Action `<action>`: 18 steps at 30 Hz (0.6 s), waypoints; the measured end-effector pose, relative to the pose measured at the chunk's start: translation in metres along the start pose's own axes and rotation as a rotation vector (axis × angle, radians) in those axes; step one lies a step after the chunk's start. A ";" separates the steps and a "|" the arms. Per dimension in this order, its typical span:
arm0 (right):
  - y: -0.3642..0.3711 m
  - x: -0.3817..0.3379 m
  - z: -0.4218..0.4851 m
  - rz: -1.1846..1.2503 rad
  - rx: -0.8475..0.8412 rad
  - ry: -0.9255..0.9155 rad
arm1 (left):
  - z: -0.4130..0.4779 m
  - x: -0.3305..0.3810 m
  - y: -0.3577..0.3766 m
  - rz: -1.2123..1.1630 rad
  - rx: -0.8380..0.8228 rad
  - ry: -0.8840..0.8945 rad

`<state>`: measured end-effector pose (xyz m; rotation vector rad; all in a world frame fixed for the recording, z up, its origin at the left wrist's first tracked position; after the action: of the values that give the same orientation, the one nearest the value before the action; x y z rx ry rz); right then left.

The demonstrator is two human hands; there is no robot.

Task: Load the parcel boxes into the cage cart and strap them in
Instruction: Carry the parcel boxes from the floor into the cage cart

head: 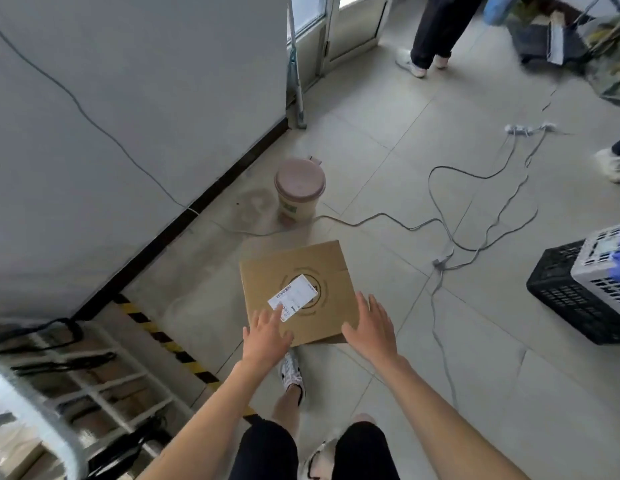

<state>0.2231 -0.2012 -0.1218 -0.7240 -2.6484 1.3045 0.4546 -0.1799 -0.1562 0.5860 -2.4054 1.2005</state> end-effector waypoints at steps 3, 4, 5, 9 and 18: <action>0.017 -0.012 0.041 -0.019 -0.067 0.001 | 0.042 -0.022 -0.004 -0.032 -0.012 -0.053; 0.026 -0.016 0.053 -0.054 -0.084 -0.019 | 0.054 -0.030 -0.003 -0.049 -0.012 -0.075; 0.036 -0.019 0.066 -0.098 -0.101 -0.038 | 0.066 -0.038 0.001 -0.062 -0.015 -0.099; 0.071 -0.023 0.111 -0.141 -0.157 -0.018 | 0.103 -0.070 0.022 -0.130 0.013 -0.242; 0.093 -0.038 0.180 0.007 0.019 0.105 | 0.148 -0.122 0.045 -0.856 0.153 -0.482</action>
<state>0.2382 -0.2997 -0.3019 -0.7782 -2.5503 1.2547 0.5109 -0.2530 -0.3308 1.8829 -1.9769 0.9029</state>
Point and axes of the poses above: each hand's wrist, its own z-axis towards the middle knuckle, its own y-axis out of the palm, x = y × z, the point moved 2 cm from there along z, towards the middle knuckle, and after that the axes turned 12 degrees about y, right-handed, at the moved point
